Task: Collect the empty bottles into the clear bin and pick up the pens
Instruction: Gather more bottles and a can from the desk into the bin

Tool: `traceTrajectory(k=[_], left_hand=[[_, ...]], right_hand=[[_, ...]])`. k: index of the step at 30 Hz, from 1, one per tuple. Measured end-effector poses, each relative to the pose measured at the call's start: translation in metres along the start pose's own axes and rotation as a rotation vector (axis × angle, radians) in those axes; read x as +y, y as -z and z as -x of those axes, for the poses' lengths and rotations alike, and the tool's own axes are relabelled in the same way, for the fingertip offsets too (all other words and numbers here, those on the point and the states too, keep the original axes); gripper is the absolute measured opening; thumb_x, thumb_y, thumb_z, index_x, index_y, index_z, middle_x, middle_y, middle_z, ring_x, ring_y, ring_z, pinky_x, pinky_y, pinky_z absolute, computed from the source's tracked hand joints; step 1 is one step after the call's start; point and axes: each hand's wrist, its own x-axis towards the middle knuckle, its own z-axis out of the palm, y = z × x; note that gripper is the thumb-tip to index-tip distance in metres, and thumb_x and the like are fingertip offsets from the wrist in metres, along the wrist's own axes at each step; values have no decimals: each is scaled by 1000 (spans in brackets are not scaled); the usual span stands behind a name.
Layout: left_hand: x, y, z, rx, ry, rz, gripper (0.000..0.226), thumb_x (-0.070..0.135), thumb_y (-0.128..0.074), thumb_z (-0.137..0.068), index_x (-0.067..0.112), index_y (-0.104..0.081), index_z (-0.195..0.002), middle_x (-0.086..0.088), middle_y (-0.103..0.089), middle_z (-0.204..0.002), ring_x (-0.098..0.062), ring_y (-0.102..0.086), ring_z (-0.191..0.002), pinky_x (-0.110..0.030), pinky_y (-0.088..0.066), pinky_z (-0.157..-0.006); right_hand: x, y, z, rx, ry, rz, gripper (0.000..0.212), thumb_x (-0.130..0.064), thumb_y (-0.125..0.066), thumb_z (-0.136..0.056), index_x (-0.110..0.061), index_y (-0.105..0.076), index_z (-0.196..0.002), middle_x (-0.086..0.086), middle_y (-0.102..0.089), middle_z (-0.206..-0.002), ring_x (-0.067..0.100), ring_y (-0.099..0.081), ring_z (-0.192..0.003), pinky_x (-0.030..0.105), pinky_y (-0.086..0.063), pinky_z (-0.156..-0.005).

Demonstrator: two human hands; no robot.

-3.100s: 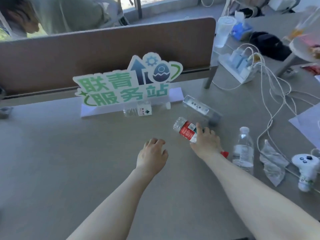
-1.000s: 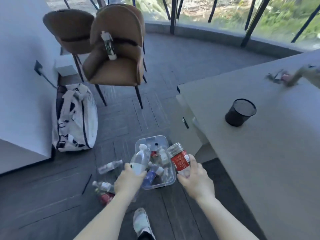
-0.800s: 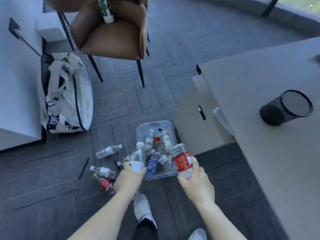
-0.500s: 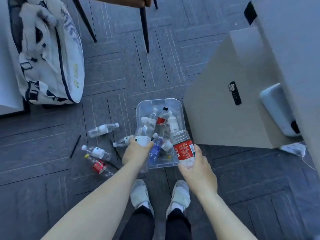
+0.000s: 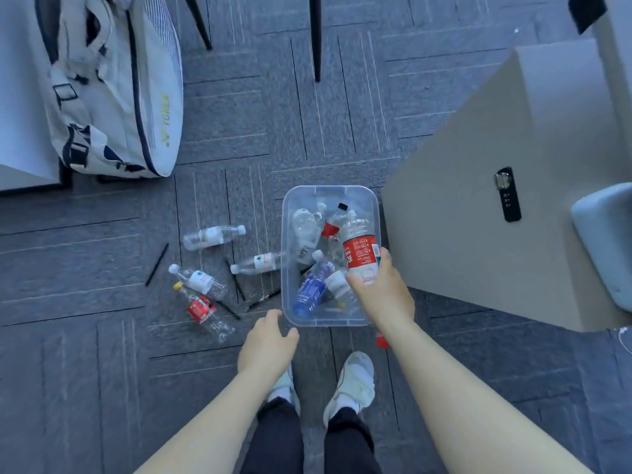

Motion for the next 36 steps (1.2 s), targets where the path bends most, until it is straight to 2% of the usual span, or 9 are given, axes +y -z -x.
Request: traceTrajectory(k=[5,9,14,21,26,29,32,34,36], left_hand=[[10,3,-13,121,-193,-145,46,38,-45,-95,24,-39,-138,-1,-48,-133,-23,-46,-120,-38,-43,-84],[16,2,-36,157,-287,-280,45,36,-45,-95,20,-40,-136,-4,-50,-130,-27,-45,-118,-41,-44,-86],[20,14,-32,184,-377,-424,44,36,-44,-94,18,-41,-135,-5,-51,-126,-29,-48,-112,-42,-45,-86],[39,61,30,202,-518,-553,39,36,-44,-95,18,-48,-129,-3,-53,-124,-26,-49,-112,-37,-44,-85],[73,97,103,223,-718,-667,36,35,-41,-96,20,-48,-128,0,-52,-125,-24,-50,-110,-34,-43,-82],[103,106,148,235,-840,-725,36,33,-43,-94,21,-49,-128,2,-52,-125,-24,-51,-109,-34,-43,-82],[138,100,194,227,-983,-772,33,31,-52,-90,19,-57,-120,0,-58,-118,-26,-55,-104,-38,-48,-80],[162,85,225,215,-1110,-803,25,28,-62,-81,18,-66,-104,-2,-64,-101,-28,-61,-88,-40,-51,-66],[185,60,258,215,-1236,-869,19,26,-68,-69,18,-68,-87,0,-65,-84,-27,-62,-70,-35,-50,-50]], right_hand=[[-21,-18,-54,54,-9,55,91,-57,-59,-83,-21,-15,-153,16,-51,-130,38,-55,-111,47,-49,-88],[-22,-41,-73,72,-18,182,82,-56,-47,-93,-16,-10,-155,20,-41,-143,40,-45,-125,47,-43,-95],[-16,-44,-35,29,115,316,66,-39,-46,-95,-20,-19,-152,16,-43,-141,36,-45,-123,44,-44,-86],[-9,9,61,30,283,454,62,-36,-44,-97,-22,-19,-153,8,-43,-141,28,-46,-121,40,-47,-82],[-5,77,151,130,340,491,58,-34,-47,-96,-18,-31,-150,7,-51,-135,28,-53,-113,39,-48,-80],[12,112,207,272,286,422,50,-34,-67,-80,-16,-60,-127,5,-66,-105,26,-63,-85,37,-52,-59],[41,145,261,433,220,332,47,-36,-73,-68,-19,-67,-110,0,-67,-90,21,-63,-70,32,-51,-46],[66,165,297,516,161,270,44,-37,-69,-68,-20,-67,-109,-3,-67,-90,19,-63,-68,30,-51,-46],[97,183,330,598,62,196,42,-38,-63,-70,-22,-66,-108,-6,-65,-88,17,-61,-67,27,-49,-46]])
